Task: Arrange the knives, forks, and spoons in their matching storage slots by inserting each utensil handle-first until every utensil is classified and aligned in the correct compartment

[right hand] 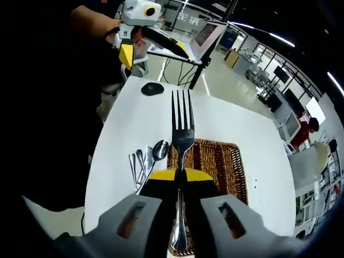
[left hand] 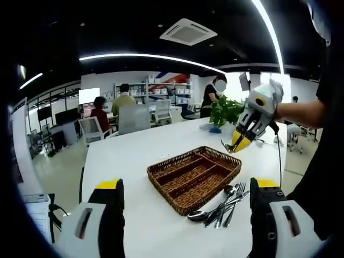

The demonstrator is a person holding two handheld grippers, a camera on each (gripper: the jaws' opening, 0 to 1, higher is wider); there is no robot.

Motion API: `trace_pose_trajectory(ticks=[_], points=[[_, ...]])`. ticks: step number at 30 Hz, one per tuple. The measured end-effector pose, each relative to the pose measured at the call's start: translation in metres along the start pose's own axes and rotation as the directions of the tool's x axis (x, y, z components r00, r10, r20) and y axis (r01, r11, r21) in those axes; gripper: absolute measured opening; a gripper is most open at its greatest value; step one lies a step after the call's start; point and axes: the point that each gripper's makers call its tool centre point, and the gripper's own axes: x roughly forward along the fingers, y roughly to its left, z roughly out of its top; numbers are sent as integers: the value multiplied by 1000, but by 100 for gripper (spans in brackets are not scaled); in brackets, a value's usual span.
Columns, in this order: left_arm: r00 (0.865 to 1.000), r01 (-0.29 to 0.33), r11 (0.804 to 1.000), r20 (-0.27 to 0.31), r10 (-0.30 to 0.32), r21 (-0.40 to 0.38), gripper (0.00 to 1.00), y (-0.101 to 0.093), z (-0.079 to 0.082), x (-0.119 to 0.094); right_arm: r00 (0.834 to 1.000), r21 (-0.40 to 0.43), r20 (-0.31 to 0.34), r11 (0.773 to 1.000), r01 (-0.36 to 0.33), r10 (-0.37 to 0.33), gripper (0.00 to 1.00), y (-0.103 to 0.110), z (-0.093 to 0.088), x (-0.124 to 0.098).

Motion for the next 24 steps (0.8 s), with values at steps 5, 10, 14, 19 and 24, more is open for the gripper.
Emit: trace_pose_trajectory(ticks=[5, 10, 14, 19, 24], points=[[1000, -7, 1000, -1, 7, -3, 99, 4, 1, 1, 1000, -3, -1, 1000, -6, 6, 1, -6, 0, 1], [1000, 1, 1000, 2, -1, -22, 99, 2, 2, 2, 1000, 10, 21, 1000, -13, 13, 1, -12, 3, 2], [1000, 6, 999, 1, -6, -52, 100, 0, 2, 3, 1000, 15, 17, 1000, -11, 11, 1, -17, 1, 5], [1000, 4, 999, 3, -4, -50, 100, 0, 4, 3, 1000, 18, 18, 1000, -11, 10, 1, -24, 2, 7], [1000, -3, 999, -1, 3, -42, 100, 0, 6, 2, 1000, 6, 12, 1000, -5, 5, 1, -36, 0, 9]])
